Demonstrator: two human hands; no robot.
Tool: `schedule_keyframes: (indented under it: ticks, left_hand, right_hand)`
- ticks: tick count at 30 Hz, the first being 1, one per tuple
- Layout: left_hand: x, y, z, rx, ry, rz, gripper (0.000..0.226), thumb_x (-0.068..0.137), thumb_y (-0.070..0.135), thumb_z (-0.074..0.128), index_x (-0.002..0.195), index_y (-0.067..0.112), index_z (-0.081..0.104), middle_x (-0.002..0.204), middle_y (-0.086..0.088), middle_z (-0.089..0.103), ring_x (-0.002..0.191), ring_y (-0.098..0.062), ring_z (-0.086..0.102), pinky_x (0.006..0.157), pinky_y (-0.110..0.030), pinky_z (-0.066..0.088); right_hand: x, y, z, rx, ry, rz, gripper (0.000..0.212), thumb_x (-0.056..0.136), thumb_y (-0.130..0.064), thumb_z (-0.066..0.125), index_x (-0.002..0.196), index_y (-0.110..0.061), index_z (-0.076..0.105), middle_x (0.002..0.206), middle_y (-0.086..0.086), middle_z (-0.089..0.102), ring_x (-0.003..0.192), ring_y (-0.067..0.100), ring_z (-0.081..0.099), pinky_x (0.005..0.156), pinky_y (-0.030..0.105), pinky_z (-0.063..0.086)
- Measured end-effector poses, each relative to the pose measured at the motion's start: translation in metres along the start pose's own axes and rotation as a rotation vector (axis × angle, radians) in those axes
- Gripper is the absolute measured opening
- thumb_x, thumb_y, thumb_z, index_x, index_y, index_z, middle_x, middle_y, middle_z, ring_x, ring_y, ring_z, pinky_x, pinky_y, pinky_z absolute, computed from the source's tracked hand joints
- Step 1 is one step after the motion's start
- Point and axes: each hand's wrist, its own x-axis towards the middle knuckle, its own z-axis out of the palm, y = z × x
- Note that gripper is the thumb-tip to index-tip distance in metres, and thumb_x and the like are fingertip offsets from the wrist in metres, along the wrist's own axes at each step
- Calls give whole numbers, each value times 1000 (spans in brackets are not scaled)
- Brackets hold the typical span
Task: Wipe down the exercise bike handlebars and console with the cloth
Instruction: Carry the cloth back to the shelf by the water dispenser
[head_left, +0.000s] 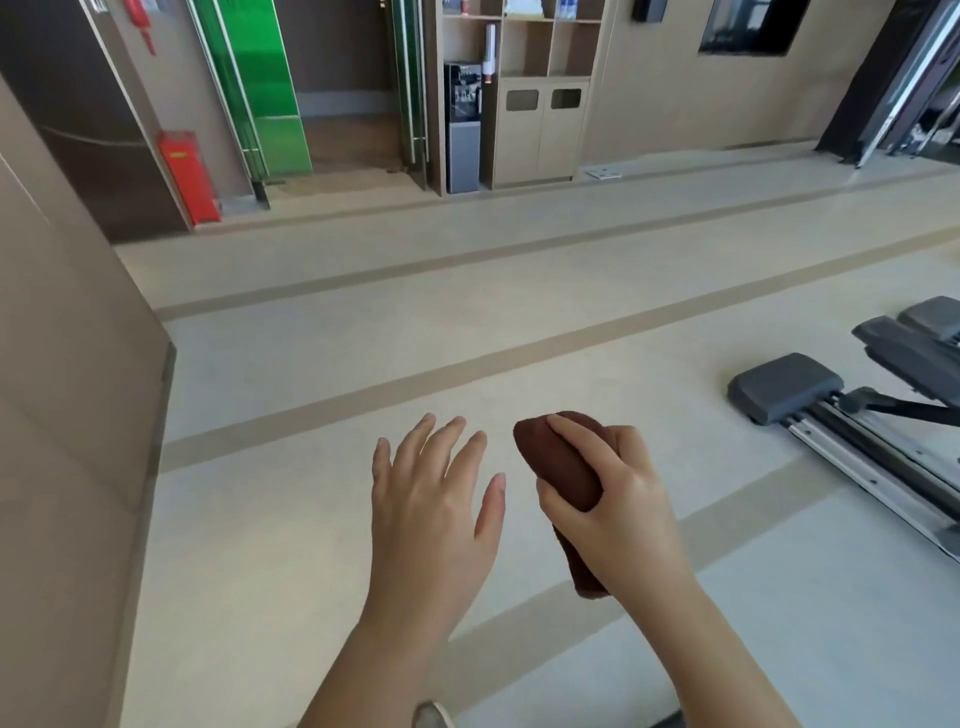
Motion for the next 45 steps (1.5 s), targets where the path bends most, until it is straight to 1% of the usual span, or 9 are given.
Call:
schedule_keyframes:
  ticks: [7,11,14,18,22,26,31,36,45]
  left_hand:
    - [115,-86,51,27,-12,-20,42,85,36,40,104,11,69,112,-7,66,112,-29,54,95,-59,37]
    - [159,-108,86,5,-54,-1,42,85,36,39,104,12,68,113,-6,66,113,-26,52,95,-60,36]
    - [195,-121,117,4,-78,20,43,85,37,38,103,12,69,112,-7,66,110,-29,58,93,-60,37]
    - [258,-146,170,-25,-86,36,41,86,36,40,104,12,68,114,-7,65,113,-28,53,95,-58,37]
    - [354,-166,243,-33,-64,85,42,85,35,40,104,10,68,113,-8,65,111,-31,56,96,-59,35]
    - [445,-164,299,-43,-63,133,41,85,33,41,104,9,68,113,-9,65,111,-31,57,95,-59,36]
    - [550,-176,365,-44,-66,145,41,85,33,41,105,9,67,114,-9,64,112,-31,56,96,-58,35]
    - [628,-209,429,6,-91,111,34,80,30,56,104,10,69,113,-10,66,109,-32,59,94,-61,35]
    - [802,-319,551,27,-122,35,39,78,34,55,105,11,69,113,-12,66,107,-34,61,91,-63,36]
  right_hand:
    - [136,-17,68,-28,-36,-17,52,74,-23,69,121,-40,54,105,-7,48,92,16,57,75,25,46]
    - [190,-4,92,-16,-35,25,52,74,-23,69,121,-38,55,106,-6,49,93,18,57,77,25,45]
    - [237,9,109,-15,-37,50,52,74,-23,69,122,-38,55,106,-6,48,94,17,57,78,25,44]
    - [316,36,135,22,-8,72,53,74,-21,70,122,-36,55,106,-5,49,95,17,56,80,23,42]
    - [425,78,162,59,43,89,52,74,-21,71,122,-36,55,108,-6,50,91,11,55,73,8,37]
    - [513,106,167,74,37,105,52,75,-22,70,122,-37,54,108,-7,49,91,9,53,72,3,36]
    - [632,136,180,52,54,108,52,75,-21,70,123,-36,54,109,-8,47,95,13,55,78,16,38]
    - [729,163,212,-9,40,105,53,74,-21,71,123,-35,55,109,-5,49,94,14,56,77,18,39]
    - [960,184,323,-8,4,79,52,75,-22,69,123,-33,55,112,0,49,99,20,55,83,25,43]
